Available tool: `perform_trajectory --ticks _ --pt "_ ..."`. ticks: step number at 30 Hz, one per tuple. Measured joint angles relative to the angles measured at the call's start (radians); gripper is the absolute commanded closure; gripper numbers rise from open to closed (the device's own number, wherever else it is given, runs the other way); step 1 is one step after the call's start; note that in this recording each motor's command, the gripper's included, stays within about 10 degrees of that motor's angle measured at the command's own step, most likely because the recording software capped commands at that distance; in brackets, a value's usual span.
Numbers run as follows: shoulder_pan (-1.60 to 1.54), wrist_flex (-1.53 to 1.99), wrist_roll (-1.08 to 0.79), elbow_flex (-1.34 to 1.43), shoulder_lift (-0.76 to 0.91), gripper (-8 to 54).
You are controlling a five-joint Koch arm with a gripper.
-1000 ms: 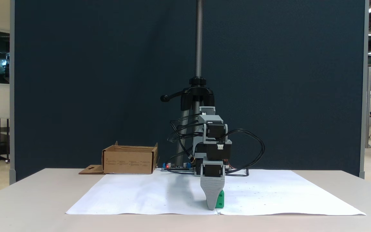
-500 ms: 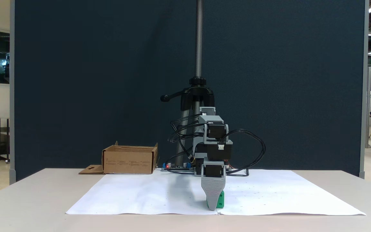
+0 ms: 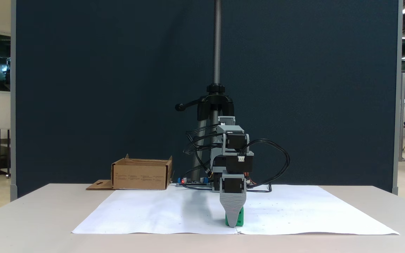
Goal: Grasp a green dice and put it in the bin.
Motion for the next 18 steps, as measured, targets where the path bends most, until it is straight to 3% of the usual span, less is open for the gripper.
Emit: perform_trajectory --ticks 8,18 --pt "0.018 0.008 0.0 0.005 0.054 33.3" --pt "0.416 0.029 0.0 0.043 0.477 33.3"
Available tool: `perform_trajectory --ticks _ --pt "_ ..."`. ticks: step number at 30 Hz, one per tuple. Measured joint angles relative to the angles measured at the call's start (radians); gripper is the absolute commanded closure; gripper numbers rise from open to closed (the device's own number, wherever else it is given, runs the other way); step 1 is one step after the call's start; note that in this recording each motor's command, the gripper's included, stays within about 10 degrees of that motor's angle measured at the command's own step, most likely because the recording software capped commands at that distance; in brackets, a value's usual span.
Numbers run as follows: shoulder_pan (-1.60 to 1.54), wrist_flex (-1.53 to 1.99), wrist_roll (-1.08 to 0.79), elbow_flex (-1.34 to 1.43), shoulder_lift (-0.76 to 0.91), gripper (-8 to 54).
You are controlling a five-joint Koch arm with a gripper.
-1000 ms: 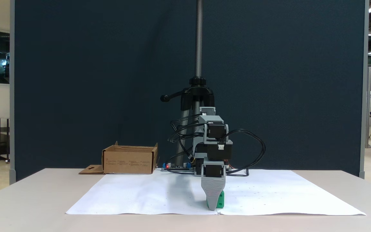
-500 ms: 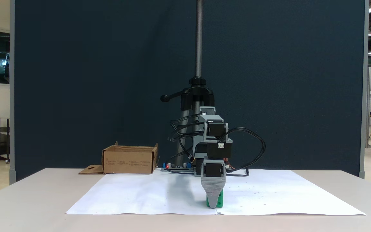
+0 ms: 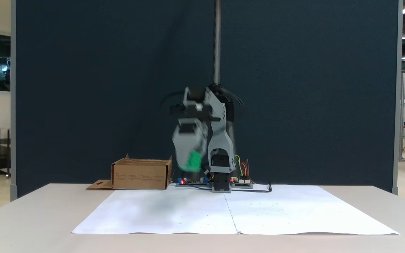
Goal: Grasp a green dice and put it in the bin.
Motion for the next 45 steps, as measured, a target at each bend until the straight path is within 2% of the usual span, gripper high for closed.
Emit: perform_trajectory --ticks 7,17,24,30,45 --pt "0.347 0.008 0.002 0.037 0.187 33.2" --pt "0.798 0.014 -0.063 0.038 0.192 33.3" --pt "1.134 0.014 -0.236 0.038 0.196 33.2" --pt "1.284 0.014 -0.341 0.06 0.198 33.2" --pt "1.397 -0.202 -0.518 0.482 0.196 33.3"
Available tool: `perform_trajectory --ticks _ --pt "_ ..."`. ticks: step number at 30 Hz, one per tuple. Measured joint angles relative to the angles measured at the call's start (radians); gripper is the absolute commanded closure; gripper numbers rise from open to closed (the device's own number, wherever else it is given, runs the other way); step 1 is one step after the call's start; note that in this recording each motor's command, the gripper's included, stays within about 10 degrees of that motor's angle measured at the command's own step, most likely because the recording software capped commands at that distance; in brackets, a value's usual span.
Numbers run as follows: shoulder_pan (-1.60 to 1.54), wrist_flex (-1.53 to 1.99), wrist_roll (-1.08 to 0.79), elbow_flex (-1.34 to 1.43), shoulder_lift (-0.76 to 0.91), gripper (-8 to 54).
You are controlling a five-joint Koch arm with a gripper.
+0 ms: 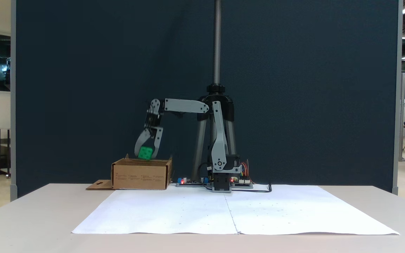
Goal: Grasp a green dice and put it in the bin.
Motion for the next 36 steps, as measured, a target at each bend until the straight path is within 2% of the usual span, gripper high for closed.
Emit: perform_trajectory --ticks 2,4,6,9,17,23,26,32,36 --pt "0.0 -0.046 0.0 0.044 0.0 33.2" --pt "0.0 -0.078 0.0 0.052 0.0 22.0" --pt "0.005 -0.091 -0.002 0.078 0.002 14.1" --pt "0.023 -0.091 -0.002 0.084 0.003 6.1" --pt "0.052 -0.092 -0.002 0.086 0.008 5.3" --pt "0.009 -0.092 0.002 0.057 0.077 5.4" --pt "-0.127 -0.118 0.078 -0.072 0.107 5.4" --pt "-0.426 -0.302 0.279 -0.071 0.166 5.3" --pt "-0.667 -0.337 0.333 -0.069 0.221 2.0"
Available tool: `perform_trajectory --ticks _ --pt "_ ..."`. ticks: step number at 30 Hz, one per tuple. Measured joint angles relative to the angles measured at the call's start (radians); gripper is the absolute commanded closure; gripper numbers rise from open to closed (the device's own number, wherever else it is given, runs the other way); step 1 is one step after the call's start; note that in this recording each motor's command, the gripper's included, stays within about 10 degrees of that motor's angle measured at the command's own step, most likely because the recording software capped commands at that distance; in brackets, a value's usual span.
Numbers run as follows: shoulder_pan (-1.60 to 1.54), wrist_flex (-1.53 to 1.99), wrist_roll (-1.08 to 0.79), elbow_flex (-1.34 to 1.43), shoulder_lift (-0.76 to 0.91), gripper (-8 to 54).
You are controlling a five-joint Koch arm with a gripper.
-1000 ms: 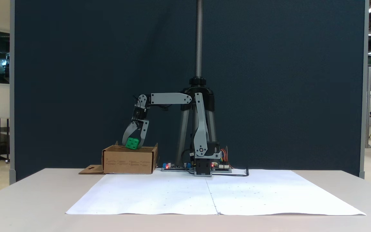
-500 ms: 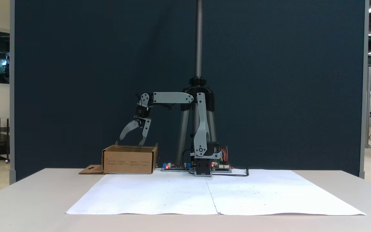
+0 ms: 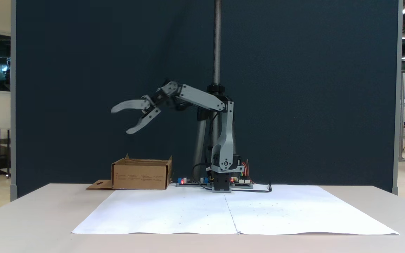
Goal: Grasp a green dice and put it in the bin.
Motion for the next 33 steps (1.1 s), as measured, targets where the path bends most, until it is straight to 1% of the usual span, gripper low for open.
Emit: perform_trajectory --ticks 8,9,10,12,13,15,19,23,33 --pt "-0.471 -0.014 0.005 0.15 0.049 1.9" --pt "-0.52 -0.038 0.005 0.199 0.057 1.8" --pt "-0.611 -0.112 0.005 0.325 0.081 2.0" --pt "-0.664 -0.164 0.005 0.41 0.114 2.0" --pt "-0.738 -0.244 0.005 0.548 0.172 1.9" --pt "-0.781 -0.293 0.005 0.615 0.212 1.8" --pt "-0.845 -0.448 0.008 0.95 0.339 1.8" --pt "-0.896 -0.586 0.009 1.21 0.454 1.8" --pt "-0.94 -0.907 0.009 1.543 0.603 1.2"
